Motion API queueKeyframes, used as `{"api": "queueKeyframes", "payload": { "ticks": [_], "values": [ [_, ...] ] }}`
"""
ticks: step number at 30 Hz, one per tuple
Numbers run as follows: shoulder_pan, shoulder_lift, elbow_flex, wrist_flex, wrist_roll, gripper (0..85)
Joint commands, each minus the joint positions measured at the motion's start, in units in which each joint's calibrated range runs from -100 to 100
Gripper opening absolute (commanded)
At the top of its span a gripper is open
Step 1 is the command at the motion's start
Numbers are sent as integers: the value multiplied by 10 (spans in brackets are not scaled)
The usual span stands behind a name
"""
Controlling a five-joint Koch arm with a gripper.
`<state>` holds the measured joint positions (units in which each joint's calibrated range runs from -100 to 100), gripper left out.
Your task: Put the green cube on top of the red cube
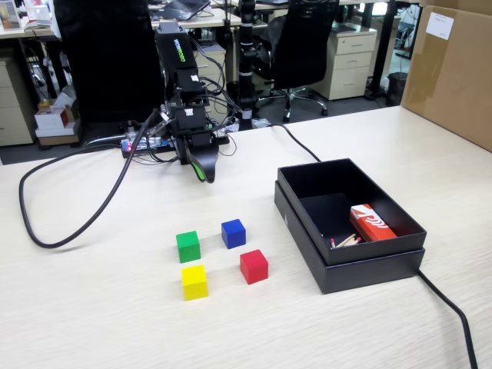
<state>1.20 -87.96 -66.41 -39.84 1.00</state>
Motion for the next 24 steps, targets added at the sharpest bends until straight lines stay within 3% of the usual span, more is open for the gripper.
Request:
{"api": "queueKeyframes", "payload": {
  "ticks": [1,13,24],
  "values": [
    [-11,77,118,-40,3,496],
    [-41,326,399,-85,-9,471],
    [-82,569,592,-101,-60,459]
  ]
}}
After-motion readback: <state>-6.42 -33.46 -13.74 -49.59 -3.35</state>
